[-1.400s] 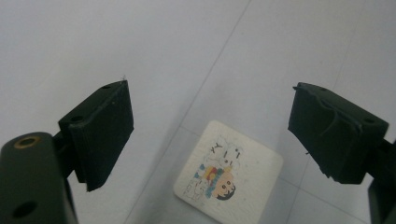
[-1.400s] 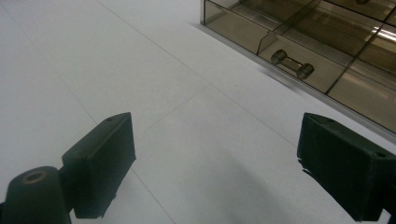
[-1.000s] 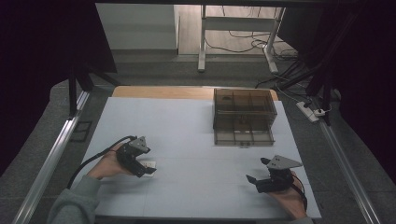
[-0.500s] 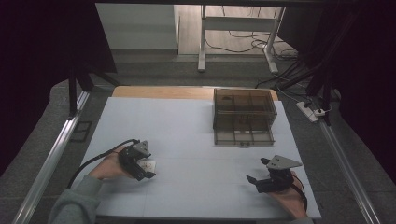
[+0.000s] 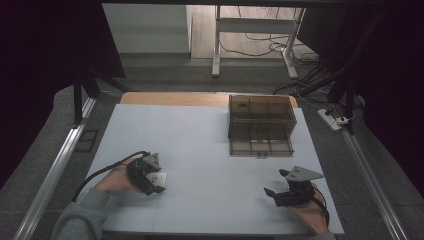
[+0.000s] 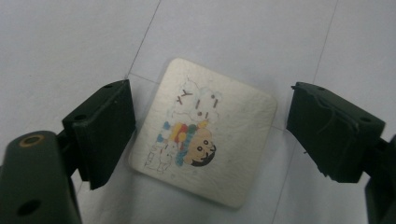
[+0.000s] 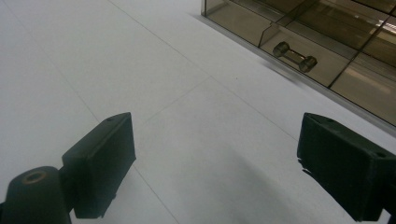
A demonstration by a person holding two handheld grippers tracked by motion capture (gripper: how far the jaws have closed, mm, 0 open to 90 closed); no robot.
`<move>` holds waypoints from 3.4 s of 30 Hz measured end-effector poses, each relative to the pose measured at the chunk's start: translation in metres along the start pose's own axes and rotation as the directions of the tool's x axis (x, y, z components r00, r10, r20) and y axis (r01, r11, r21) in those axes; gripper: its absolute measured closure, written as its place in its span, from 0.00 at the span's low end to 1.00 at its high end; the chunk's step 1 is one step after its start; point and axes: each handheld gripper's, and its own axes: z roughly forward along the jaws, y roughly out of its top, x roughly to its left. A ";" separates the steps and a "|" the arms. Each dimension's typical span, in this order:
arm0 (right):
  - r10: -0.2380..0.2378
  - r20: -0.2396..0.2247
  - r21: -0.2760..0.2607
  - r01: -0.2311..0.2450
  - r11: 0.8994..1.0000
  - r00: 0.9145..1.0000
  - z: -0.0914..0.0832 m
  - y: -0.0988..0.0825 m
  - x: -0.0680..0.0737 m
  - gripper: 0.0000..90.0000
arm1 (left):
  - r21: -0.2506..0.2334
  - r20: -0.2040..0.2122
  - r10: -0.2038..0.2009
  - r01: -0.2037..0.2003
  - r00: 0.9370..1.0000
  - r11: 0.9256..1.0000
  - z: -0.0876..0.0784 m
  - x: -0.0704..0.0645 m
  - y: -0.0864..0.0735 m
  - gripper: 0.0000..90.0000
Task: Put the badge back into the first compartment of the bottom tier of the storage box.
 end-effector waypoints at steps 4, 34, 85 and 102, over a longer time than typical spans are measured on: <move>0.000 0.002 0.006 0.000 1.000 1.000 0.000 -0.001 -0.001 0.13 | 0.006 -0.033 0.023 -0.022 0.999 1.000 0.000 -0.003 -0.001 0.24; 0.001 0.013 0.006 -0.001 1.000 1.000 -0.001 0.000 0.000 0.13 | -0.098 -0.046 -0.049 0.044 0.998 0.994 -0.012 -0.004 -0.009 0.36; -0.001 0.008 0.013 0.001 1.000 1.000 0.002 0.000 0.000 0.13 | -0.357 -0.086 -0.157 0.116 0.984 0.927 -0.038 -0.006 0.013 0.36; 0.000 0.008 0.009 0.000 1.000 1.000 0.001 0.000 -0.001 0.13 | -0.360 -0.093 -0.142 0.100 0.985 0.928 -0.034 -0.008 0.029 0.36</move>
